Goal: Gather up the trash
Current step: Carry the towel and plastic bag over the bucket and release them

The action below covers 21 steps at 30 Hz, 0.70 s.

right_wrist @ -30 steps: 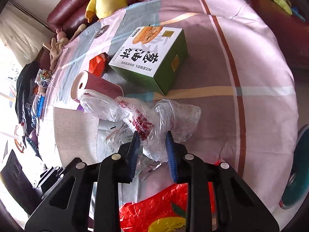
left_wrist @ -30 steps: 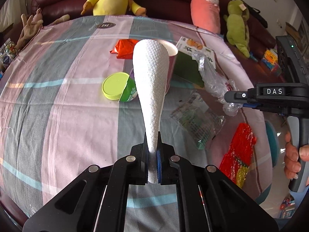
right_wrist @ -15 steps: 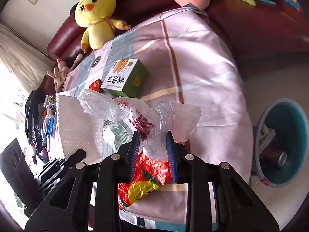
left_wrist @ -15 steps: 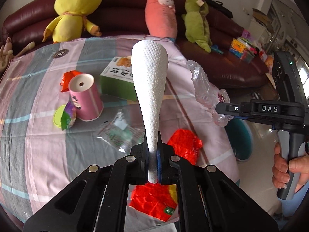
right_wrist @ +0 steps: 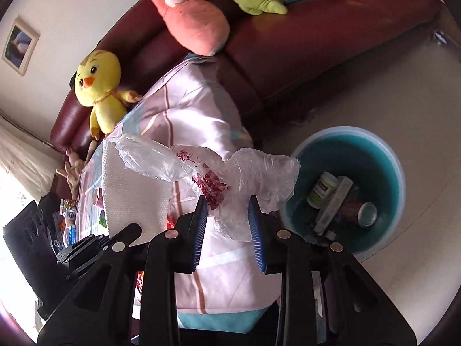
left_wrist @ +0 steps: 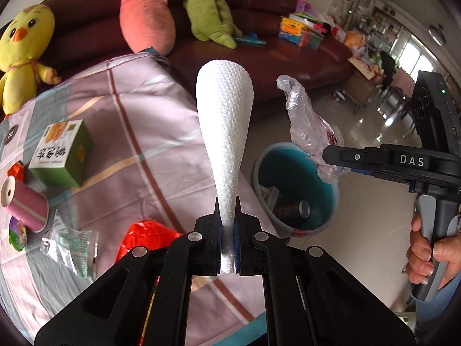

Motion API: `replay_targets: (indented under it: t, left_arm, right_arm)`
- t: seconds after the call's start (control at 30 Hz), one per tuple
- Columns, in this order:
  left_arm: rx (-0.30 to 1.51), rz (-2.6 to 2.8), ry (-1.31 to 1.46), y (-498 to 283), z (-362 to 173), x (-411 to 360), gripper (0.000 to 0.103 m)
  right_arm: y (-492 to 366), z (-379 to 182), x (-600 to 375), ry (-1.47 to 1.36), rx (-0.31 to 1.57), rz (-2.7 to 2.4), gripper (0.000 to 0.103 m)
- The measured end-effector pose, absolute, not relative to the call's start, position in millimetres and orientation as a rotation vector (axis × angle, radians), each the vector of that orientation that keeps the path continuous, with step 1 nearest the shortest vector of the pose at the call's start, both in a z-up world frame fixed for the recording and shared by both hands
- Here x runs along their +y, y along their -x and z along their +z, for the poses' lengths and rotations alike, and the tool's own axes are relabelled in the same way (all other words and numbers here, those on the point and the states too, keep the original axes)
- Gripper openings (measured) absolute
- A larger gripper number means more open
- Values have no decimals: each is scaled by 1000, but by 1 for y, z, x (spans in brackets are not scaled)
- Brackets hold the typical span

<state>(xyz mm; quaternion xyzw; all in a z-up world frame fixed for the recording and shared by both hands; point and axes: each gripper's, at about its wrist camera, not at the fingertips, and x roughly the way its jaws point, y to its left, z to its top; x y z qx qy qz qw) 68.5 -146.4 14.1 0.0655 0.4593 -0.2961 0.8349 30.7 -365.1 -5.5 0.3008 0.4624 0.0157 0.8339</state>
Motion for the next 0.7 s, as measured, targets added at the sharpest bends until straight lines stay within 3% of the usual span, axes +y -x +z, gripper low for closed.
replay_targets:
  t: [0.7]
  left_arm:
    - [1176, -766, -273, -76, -60, -306, 8]
  right_arm:
    - [17, -82, -488, -845, 1030, -118, 30]
